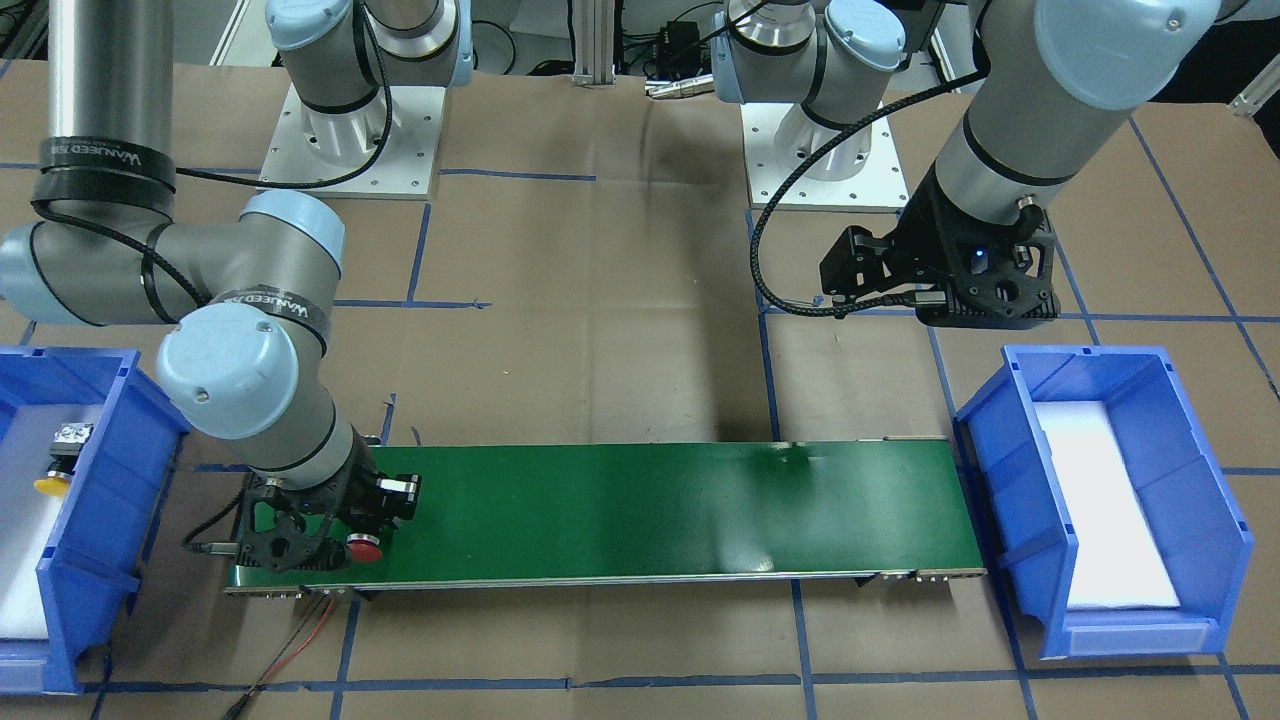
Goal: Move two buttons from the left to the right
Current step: 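Carry the red button with the right gripper into the blue bin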
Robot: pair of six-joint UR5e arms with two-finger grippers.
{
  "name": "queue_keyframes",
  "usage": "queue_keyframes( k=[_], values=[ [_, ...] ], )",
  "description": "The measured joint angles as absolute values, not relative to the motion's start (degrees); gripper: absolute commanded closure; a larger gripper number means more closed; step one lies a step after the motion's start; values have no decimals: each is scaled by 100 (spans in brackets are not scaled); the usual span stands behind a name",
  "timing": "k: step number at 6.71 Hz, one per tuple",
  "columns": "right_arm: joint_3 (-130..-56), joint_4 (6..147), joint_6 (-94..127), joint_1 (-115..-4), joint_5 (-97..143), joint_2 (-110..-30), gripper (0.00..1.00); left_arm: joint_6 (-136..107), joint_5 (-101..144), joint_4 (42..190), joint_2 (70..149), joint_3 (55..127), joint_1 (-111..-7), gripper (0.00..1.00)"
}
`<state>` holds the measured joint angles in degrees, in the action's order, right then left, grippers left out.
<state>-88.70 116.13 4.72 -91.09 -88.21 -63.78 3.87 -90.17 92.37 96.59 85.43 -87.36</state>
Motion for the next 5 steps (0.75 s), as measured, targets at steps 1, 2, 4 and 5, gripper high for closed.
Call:
queue_keyframes(
  k=[1, 2, 4, 5],
  values=[
    [-8588, 11152, 140, -8861, -8824, -6565, 95, 389, -9018, 9237, 9659, 8543, -8736, 0],
    [-8214, 10691, -332, -8478, -8824, -6694, 95, 393, -9018, 9237, 9659, 8541, -8737, 0],
    [-7576, 10090, -1724, -7529, -8859, -6747, 95, 394, -9018, 9237, 9659, 8540, -8737, 0],
    [-7459, 10046, -2343, -6996, -8882, -6679, 95, 392, -9017, 9237, 9656, 8542, -8737, 0]
  ],
)
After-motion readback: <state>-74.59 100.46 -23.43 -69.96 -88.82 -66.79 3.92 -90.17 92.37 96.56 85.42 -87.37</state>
